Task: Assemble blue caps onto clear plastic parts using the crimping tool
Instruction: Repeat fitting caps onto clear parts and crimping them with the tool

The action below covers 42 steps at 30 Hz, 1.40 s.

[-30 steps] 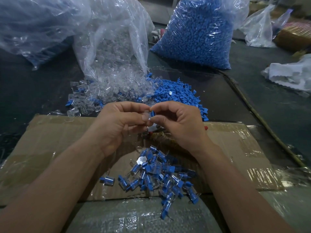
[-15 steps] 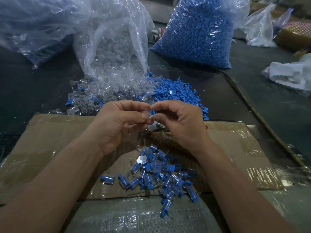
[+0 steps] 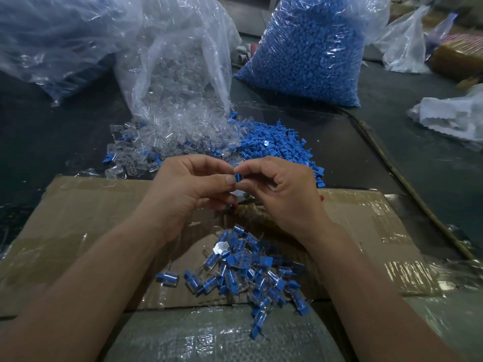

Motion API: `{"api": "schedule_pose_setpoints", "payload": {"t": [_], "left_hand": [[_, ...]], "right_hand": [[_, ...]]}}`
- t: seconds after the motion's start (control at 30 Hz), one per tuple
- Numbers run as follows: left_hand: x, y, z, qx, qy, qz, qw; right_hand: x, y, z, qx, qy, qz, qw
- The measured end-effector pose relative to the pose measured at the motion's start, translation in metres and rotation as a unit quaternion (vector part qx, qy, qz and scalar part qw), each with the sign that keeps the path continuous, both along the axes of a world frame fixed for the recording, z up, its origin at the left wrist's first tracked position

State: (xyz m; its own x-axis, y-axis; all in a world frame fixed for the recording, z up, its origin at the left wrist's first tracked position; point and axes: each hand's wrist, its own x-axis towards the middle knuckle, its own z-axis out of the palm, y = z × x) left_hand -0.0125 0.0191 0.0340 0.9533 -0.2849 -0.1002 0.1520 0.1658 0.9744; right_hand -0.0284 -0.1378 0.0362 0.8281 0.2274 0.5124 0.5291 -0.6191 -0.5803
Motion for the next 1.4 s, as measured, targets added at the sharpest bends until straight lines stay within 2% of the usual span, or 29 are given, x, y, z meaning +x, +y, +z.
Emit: {"api": "schedule_pose_setpoints", "payload": {"t": [0.5, 0.7, 0.83, 0.97, 1.03, 1.23, 1.4], "left_hand": [[0.001, 0.000, -0.001, 0.006, 0.005, -0.003, 1.000], [0.000, 0.001, 0.005, -0.028, 0.015, 0.031, 0.999], [0.004, 0.005, 0.005, -0.021, 0.009, 0.051, 0.998], [0.005, 0.005, 0.004, -0.016, 0.001, 0.054, 0.998], [0.005, 0.006, 0.003, -0.018, 0.003, 0.056, 0.998], [0.007, 0.005, 0.001, -0.018, 0.005, 0.056, 0.998], [0.008, 0.007, -0.002, -0.022, 0.013, 0.060, 0.998]], "right_hand": [[-0.002, 0.003, 0.002, -0.003, -0.004, 0.027, 1.000], [0.004, -0.018, 0.008, 0.004, 0.156, -0.033, 0.987], [0.009, -0.042, 0.016, -0.075, 0.248, -0.066, 0.963], [0.009, -0.054, 0.017, -0.181, 0.358, -0.028, 0.916], [0.009, -0.056, 0.014, -0.238, 0.378, -0.018, 0.894], [0.008, -0.047, 0.014, -0.276, 0.367, -0.027, 0.888], [0.007, -0.034, 0.012, -0.360, 0.277, -0.057, 0.889]]}}
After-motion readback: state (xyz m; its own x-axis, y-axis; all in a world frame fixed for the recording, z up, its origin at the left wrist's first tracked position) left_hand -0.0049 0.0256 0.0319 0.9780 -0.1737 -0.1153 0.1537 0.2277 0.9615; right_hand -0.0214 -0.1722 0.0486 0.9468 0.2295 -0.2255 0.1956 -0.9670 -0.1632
